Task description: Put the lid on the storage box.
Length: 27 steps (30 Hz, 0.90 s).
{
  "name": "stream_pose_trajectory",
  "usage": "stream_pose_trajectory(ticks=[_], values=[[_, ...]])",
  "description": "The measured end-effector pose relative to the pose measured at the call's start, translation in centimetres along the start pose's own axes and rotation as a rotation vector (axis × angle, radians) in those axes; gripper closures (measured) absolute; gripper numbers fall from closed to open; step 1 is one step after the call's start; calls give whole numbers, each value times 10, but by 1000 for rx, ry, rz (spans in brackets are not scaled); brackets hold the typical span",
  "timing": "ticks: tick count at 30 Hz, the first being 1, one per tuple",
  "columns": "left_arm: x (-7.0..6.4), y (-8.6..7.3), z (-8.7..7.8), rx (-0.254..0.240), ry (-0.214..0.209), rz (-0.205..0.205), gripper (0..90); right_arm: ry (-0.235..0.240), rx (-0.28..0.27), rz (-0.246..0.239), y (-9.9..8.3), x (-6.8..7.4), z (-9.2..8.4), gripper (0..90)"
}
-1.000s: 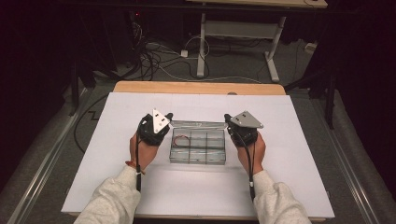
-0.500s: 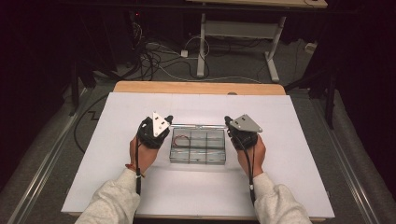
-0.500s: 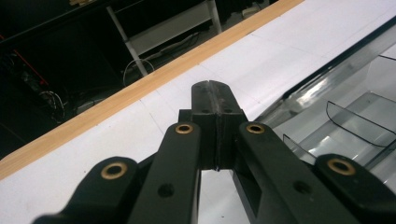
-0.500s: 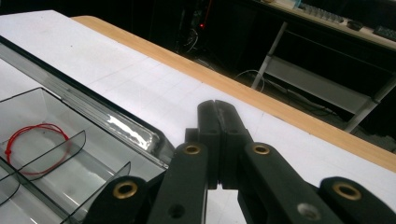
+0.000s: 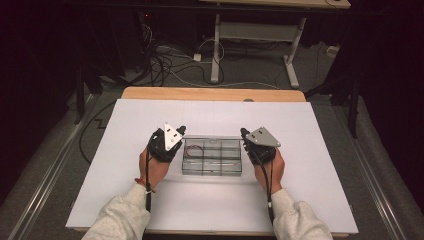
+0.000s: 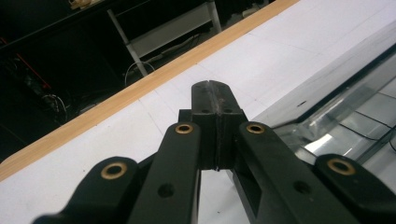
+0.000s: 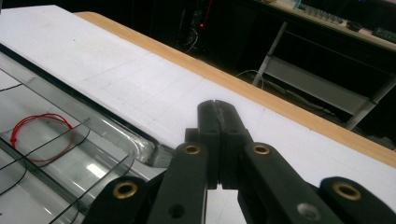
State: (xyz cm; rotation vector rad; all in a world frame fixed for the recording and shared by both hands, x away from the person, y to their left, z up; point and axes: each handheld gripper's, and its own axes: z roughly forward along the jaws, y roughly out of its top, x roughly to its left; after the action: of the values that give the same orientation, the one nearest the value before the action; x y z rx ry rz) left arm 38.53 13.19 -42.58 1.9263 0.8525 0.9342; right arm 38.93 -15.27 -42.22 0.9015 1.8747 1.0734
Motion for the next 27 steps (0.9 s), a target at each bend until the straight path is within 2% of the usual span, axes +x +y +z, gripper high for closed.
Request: stream_pose_trajectory(ticks=[12, 22, 27], values=[[-5, -6, -3, -9, 10, 7, 872, 1, -11, -2, -6, 3, -3, 899], [-7, -10, -4, -14, 12, 13, 871, 13, -21, 18, -11, 4, -4, 899], [-8, -12, -5, -12, 6, 21, 870, 9, -22, 2, -13, 5, -5, 897]])
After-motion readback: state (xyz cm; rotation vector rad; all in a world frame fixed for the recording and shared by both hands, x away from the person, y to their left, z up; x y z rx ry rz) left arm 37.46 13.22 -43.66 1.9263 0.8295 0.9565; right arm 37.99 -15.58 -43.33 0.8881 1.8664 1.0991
